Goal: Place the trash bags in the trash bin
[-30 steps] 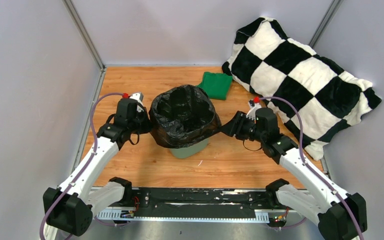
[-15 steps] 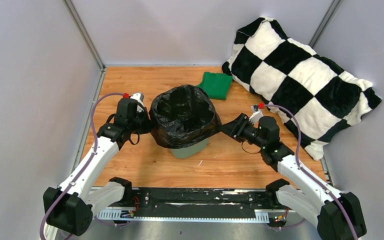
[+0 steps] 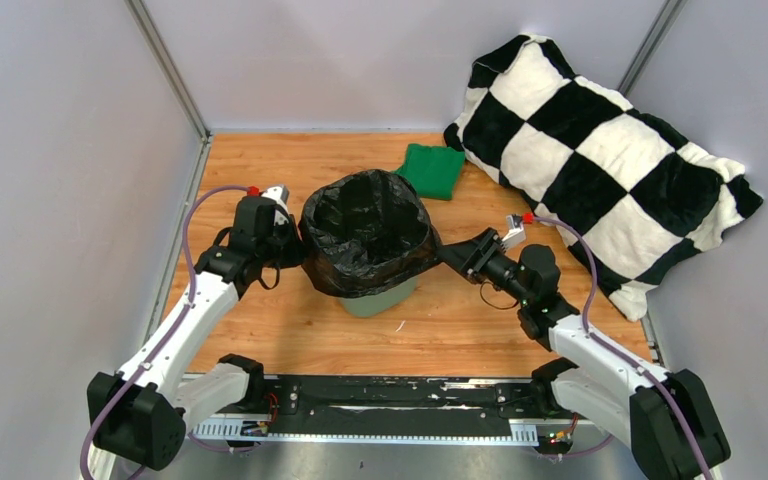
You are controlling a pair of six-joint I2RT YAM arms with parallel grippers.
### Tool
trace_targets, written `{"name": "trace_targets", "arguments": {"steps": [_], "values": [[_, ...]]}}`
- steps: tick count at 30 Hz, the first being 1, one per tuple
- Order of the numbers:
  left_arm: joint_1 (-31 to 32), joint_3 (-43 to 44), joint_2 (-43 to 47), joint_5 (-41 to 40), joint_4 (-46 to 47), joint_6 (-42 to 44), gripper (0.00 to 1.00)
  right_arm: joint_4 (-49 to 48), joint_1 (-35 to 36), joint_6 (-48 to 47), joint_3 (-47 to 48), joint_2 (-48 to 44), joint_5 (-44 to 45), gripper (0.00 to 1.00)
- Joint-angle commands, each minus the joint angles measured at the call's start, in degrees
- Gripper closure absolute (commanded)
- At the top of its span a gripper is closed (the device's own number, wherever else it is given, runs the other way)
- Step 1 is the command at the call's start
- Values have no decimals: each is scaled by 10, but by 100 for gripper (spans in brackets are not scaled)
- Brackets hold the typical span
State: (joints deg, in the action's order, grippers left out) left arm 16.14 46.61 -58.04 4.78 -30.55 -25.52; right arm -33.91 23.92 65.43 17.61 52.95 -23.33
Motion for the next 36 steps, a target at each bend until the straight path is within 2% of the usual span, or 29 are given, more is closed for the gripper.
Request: {"name": "trace_targets", "arguments": {"steps": [1, 4, 7, 10, 12, 13, 21, 30, 36], "values": [[-4, 19, -5, 6, -2, -1, 100, -76, -9, 26, -8, 18, 5, 47], [-4, 19, -5, 6, -3, 0, 100, -82, -8, 29, -7, 28, 2, 51], [-4, 18, -5, 4, -2, 0, 100, -80, -8, 29, -4, 32, 1, 62], [-4, 15, -6, 1, 0, 0, 100, -53, -8, 19, 5, 31, 2, 82], [-4, 13, -8, -4, 3, 1, 100, -4, -9, -6, 18, 28, 6, 96], [-4, 11, -10, -8, 5, 2, 100, 37, -8, -23, 30, 25, 11, 99], [-5, -15, -26, -47, 31, -7, 100, 267, -8, -179, 123, 42, 71, 100], [-6, -57, -61, -65, 83, -39, 100, 329, -7, -269, 181, 169, 45, 100], [-6, -85, -77, -79, 101, -49, 100, 364, 5, -308, 207, 243, 66, 100]]}}
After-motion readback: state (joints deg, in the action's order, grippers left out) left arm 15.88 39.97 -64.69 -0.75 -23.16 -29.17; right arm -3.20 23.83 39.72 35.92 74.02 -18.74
